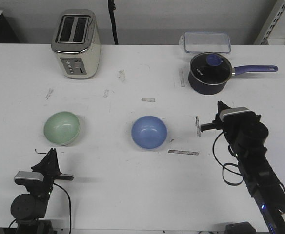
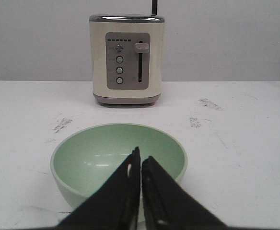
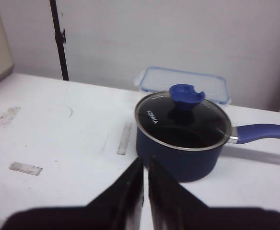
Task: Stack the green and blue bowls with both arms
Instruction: 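Release the blue bowl and retract the right gripper to rest, then reach the left gripper to the rim of the pale green bowl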
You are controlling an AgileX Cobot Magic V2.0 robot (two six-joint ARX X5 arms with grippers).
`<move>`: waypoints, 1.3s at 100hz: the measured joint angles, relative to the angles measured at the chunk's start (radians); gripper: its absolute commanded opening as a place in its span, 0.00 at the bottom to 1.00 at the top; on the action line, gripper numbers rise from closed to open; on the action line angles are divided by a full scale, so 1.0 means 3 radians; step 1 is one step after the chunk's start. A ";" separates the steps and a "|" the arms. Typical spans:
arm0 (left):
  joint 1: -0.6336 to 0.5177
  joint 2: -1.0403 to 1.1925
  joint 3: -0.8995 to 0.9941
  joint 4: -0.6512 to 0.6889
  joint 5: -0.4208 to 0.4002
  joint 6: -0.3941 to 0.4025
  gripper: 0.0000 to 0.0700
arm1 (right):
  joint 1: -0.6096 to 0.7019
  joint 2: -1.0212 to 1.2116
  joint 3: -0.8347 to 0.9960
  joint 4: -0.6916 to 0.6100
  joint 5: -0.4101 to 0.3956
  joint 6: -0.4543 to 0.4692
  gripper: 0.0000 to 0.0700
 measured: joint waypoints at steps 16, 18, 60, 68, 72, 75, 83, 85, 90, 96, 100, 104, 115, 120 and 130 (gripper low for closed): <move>0.0000 0.0000 0.0000 0.0000 0.0000 0.0000 0.00 | -0.0195 -0.0345 -0.0351 0.0038 -0.0028 0.0013 0.01; 0.0000 0.0000 0.0000 0.0000 0.0001 0.0000 0.00 | -0.0209 -0.0395 -0.0399 0.0041 -0.0031 0.0018 0.01; 0.0000 0.0000 0.0000 0.0000 0.0000 -0.0001 0.00 | -0.0278 -0.1761 -0.1436 0.0051 -0.0042 0.0323 0.00; 0.0000 0.0000 0.0000 0.0000 0.0000 -0.0001 0.00 | -0.0278 -0.2054 -0.1558 0.0043 -0.0042 0.0326 0.00; 0.0000 0.0000 0.0000 0.0000 0.0000 0.0000 0.00 | -0.0278 -0.2188 -0.1582 0.0004 -0.0042 0.0324 0.00; 0.0000 0.0000 0.0000 0.0000 0.0001 -0.0001 0.00 | -0.0278 -0.2279 -0.1583 -0.0042 -0.0041 0.0323 0.00; 0.0000 0.0000 0.0000 0.0000 0.0001 0.0000 0.00 | -0.0278 -0.2499 -0.1583 -0.0061 -0.0042 0.0323 0.01; 0.0000 0.0000 0.0000 0.0000 0.0000 0.0000 0.00 | -0.0278 -0.2547 -0.1583 -0.0061 -0.0043 0.0323 0.00; 0.0000 0.0000 0.0000 0.0000 0.0000 -0.0001 0.00 | -0.0278 -0.2644 -0.1582 -0.0061 -0.0043 0.0323 0.01; 0.0000 0.0000 0.0000 0.0000 0.0001 0.0000 0.00 | -0.0278 -0.2738 -0.1583 -0.0066 -0.0042 0.0323 0.00; 0.0000 0.0000 0.0000 0.0000 0.0000 0.0000 0.00 | -0.0278 -0.2796 -0.1583 -0.0065 -0.0042 0.0323 0.01; 0.0000 0.0000 0.0000 0.0000 0.0001 -0.0001 0.00 | -0.0278 -0.2846 -0.1583 -0.0065 -0.0042 0.0323 0.00; 0.0000 0.0000 0.0000 0.0000 0.0000 0.0000 0.00 | -0.0278 -0.2918 -0.1583 -0.0065 -0.0042 0.0323 0.00; 0.0000 0.0000 0.0000 -0.0001 0.0001 0.0000 0.00 | -0.0278 -0.2928 -0.1582 -0.0065 -0.0042 0.0323 0.00; 0.0000 0.0000 0.0000 0.0000 0.0000 0.0000 0.00 | -0.0278 -0.2928 -0.1582 -0.0066 -0.0042 0.0323 0.00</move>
